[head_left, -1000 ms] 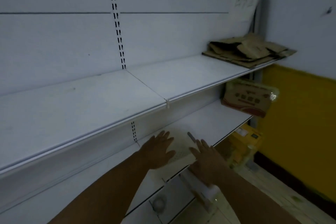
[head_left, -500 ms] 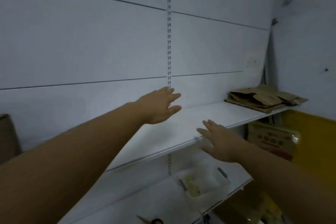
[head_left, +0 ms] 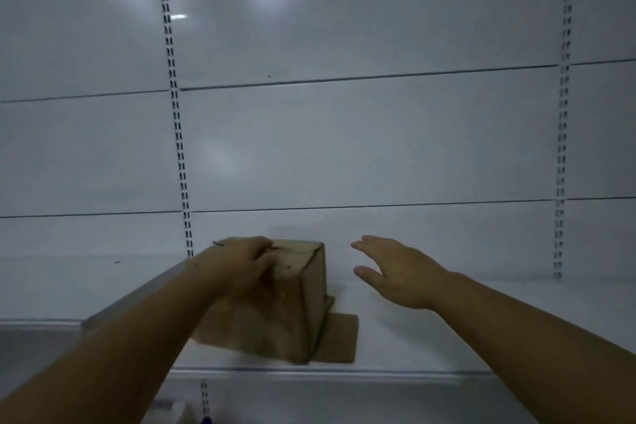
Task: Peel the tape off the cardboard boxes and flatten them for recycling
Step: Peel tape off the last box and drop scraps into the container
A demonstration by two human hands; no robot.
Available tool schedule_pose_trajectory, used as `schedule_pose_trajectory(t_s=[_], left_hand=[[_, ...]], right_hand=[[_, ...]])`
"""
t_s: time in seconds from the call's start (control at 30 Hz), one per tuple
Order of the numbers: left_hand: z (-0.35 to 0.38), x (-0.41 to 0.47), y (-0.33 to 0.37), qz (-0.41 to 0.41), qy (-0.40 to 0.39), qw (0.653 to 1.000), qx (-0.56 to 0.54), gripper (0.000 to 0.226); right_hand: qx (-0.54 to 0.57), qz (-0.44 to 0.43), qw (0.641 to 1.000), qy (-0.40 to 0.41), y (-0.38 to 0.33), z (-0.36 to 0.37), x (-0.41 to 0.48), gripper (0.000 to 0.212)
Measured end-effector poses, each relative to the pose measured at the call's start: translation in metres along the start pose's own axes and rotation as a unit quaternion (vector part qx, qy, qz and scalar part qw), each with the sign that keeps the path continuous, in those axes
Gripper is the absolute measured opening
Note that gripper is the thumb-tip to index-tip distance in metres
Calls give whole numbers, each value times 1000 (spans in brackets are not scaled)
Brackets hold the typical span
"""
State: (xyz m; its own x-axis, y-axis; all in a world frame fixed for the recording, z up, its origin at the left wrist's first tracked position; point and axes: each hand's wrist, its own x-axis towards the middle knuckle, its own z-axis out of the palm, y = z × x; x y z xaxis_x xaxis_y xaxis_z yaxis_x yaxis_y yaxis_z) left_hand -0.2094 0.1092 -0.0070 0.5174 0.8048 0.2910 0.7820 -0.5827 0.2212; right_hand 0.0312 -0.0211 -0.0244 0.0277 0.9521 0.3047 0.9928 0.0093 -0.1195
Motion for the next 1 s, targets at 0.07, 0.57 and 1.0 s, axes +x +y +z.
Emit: schedule_pose_trajectory(t_s=[0.07, 0.57, 1.0], left_hand=[[3, -4, -12, 2, 13, 1000, 10, 42], [38, 50, 64, 94, -12, 992, -80, 47], [45, 69, 107, 142, -22, 988, -52, 35]], right_hand=[[35, -16, 999, 8, -12, 7, 18, 55], [99, -75, 990, -69, 51, -10, 63, 39], [135, -73, 988, 2, 110, -5, 65, 33]])
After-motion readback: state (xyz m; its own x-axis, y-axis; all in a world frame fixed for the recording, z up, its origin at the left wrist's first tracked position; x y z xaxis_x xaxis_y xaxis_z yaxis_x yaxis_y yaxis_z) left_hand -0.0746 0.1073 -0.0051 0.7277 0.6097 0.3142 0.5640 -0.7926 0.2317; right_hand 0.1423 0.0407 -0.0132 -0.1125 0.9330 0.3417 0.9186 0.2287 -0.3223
